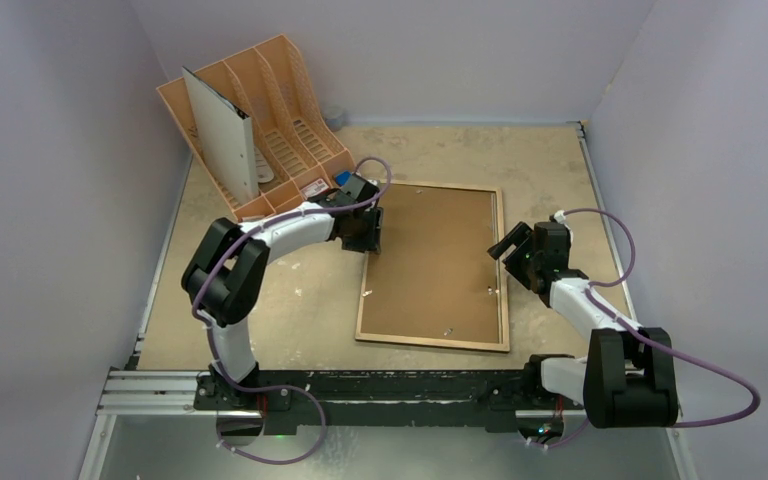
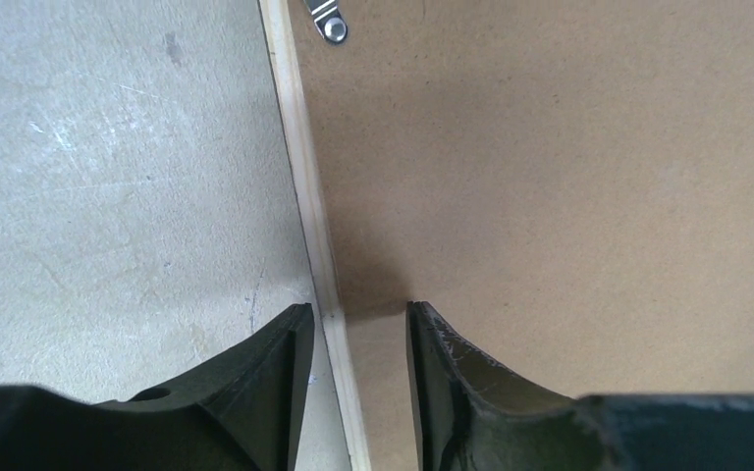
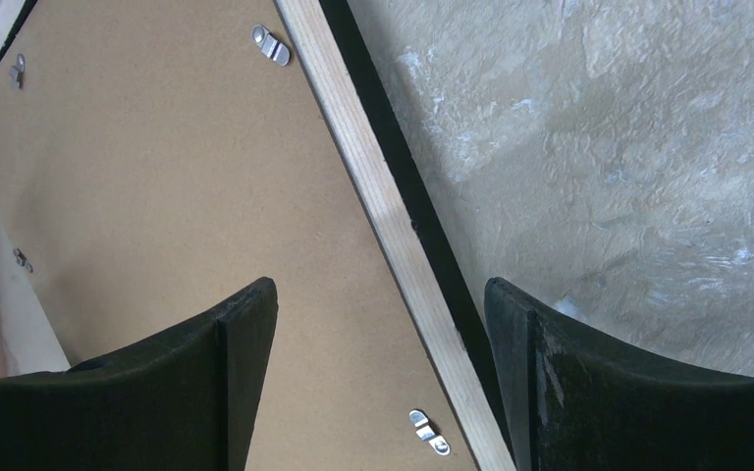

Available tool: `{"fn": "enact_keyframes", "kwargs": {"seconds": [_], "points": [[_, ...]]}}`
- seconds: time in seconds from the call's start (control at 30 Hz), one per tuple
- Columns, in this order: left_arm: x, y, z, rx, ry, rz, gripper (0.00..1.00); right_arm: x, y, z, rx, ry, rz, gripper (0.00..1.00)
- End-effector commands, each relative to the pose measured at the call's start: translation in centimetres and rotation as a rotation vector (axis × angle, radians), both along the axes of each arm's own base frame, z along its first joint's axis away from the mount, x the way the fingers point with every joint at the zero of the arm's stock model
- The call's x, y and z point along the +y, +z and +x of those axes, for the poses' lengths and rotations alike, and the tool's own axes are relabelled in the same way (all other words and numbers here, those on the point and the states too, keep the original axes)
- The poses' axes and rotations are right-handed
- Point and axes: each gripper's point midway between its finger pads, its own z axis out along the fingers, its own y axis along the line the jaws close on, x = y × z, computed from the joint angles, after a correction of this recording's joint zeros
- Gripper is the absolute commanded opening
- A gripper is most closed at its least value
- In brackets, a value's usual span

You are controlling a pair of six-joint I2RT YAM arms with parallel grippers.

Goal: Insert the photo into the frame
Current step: Place the photo frame item in the photo frame.

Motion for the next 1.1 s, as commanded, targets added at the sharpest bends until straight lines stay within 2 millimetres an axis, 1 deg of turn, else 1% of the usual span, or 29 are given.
{"fn": "enact_keyframes", "kwargs": {"seconds": [0.0,0.1,0.17,0.33,0.43,0.53,0.67,0.87,1.03,1.07], "points": [[-0.9,3.8,1.3,-0.103,0.013,-0.074,0.43,-0.7,-0.5,-0.1,0.008,-0.012,-0.035,0.79],[-1.5,4.3,1.1,-0.101,0.001,-0.113,0.44,-0.7,-0.6,-0.1,0.009,-0.012,-0.035,0.79],[-1.7,4.1,1.0,-0.095,-0.002,-0.127,0.44,-0.7,-0.6,-0.2,0.010,-0.012,-0.035,0.80],[-1.5,2.7,1.1,-0.075,0.015,-0.104,0.43,-0.7,-0.7,-0.2,0.011,-0.012,-0.035,0.79],[-1.4,2.2,1.5,-0.090,0.020,-0.093,0.44,-0.7,-0.7,-0.2,0.012,-0.012,-0.035,0.79],[-1.7,1.7,1.7,-0.086,0.009,-0.095,0.45,-0.7,-0.8,-0.3,0.016,-0.012,-0.034,0.79],[-2.4,0.9,1.5,-0.060,-0.002,-0.120,0.44,-0.7,-0.9,-0.3,0.019,-0.012,-0.035,0.79],[-1.3,0.1,1.5,-0.056,0.035,-0.067,0.45,-0.7,-1.0,-0.4,0.019,-0.012,-0.035,0.79],[-0.6,0.1,1.4,-0.062,0.056,-0.044,0.49,-0.7,-1.2,-0.4,0.025,-0.011,-0.035,0.79],[-0.2,0.1,1.6,-0.070,0.072,-0.027,0.50,-0.7,-1.2,-0.4,0.025,-0.013,-0.035,0.79]]}}
